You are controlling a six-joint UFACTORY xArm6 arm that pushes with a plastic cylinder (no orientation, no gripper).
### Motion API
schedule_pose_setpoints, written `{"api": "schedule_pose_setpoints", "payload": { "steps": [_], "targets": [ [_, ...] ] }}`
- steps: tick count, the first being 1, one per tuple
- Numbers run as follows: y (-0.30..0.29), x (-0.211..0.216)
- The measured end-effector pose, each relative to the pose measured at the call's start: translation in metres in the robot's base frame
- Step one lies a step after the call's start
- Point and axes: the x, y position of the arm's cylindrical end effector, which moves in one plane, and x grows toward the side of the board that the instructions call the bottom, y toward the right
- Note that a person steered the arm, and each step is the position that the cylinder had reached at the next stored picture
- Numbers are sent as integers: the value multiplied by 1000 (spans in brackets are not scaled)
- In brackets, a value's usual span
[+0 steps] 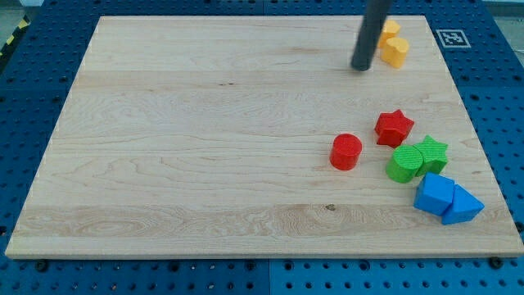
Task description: Slide green circle and green star slightly right
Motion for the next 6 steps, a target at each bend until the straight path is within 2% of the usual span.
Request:
{"api": "schedule_pose_setpoints", "payload": {
  "steps": [1, 2, 3, 4, 6],
  "targets": [
    [-68, 50],
    [-92, 121],
    [-90, 184],
    [-71, 197],
    [17, 195]
  ]
}}
